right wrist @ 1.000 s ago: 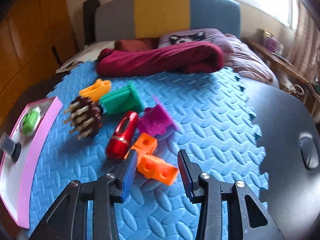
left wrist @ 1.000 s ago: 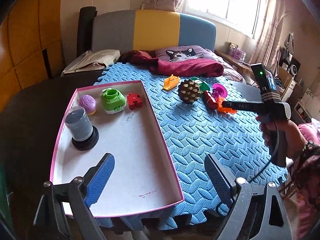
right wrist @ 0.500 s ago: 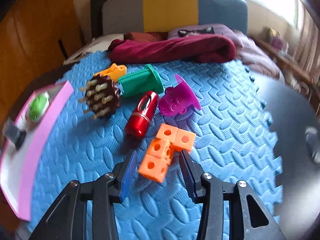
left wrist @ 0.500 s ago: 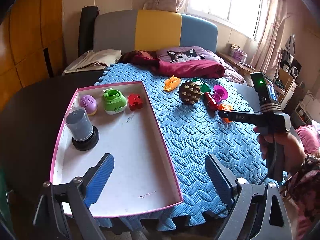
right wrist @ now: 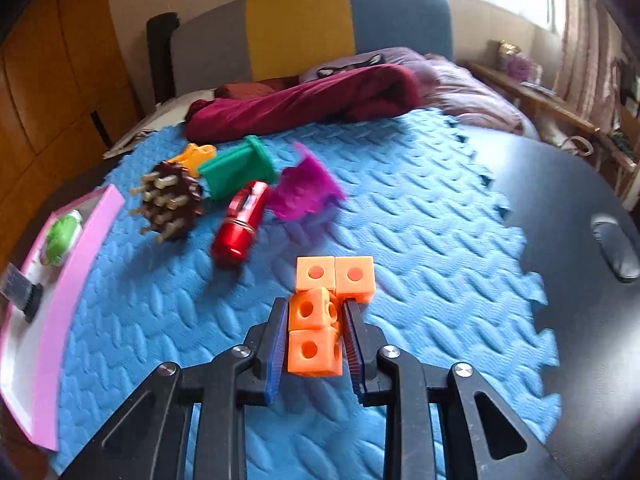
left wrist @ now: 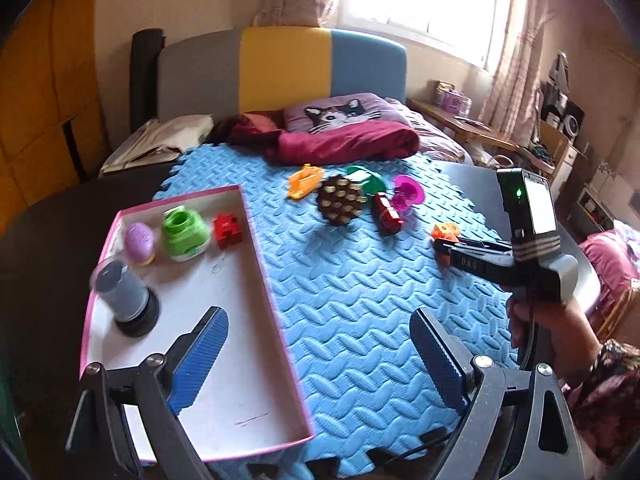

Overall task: Organize rigid objects
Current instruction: 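Grasp the orange linked cube blocks with the right gripper, then grasp the red cylinder with the left gripper while the right holds the orange blocks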

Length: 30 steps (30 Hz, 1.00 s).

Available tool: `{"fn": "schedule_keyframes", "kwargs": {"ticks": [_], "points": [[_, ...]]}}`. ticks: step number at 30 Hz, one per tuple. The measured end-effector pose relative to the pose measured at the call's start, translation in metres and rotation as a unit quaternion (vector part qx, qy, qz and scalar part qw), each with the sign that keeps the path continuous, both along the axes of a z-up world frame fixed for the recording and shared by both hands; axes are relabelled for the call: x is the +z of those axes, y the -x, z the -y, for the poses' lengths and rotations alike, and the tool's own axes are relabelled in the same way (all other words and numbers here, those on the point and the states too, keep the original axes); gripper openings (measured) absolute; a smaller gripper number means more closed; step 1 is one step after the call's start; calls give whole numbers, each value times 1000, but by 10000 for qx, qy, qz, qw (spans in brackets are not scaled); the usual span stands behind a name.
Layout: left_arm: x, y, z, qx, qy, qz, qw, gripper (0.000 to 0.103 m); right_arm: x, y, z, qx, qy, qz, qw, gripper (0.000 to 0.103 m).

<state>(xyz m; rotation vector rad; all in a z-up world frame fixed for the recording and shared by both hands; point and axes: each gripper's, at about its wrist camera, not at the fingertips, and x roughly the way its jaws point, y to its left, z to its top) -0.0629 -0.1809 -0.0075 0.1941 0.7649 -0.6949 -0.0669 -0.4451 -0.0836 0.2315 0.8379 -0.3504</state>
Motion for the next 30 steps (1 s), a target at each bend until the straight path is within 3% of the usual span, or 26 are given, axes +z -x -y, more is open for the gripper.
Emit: {"fn": "schedule_keyframes", "kwargs": {"ticks": [5, 13, 22, 30], "points": [[0, -2, 36, -182, -153, -62, 9997, 93, -3, 17, 13, -345, -50, 71, 9994, 26], [-12, -29, 103, -226, -314, -254, 9989, 92, -6, 30, 9, -369, -5, 265, 9990, 26], [-40, -63, 165, -269, -568, -407, 9972, 87, -7, 33, 16, -377, -290, 476, 9977, 26], [-57, -80, 196, -525, -673, -374, 9956, 75, -8, 37, 21, -381, -480, 623, 9962, 26]]}}
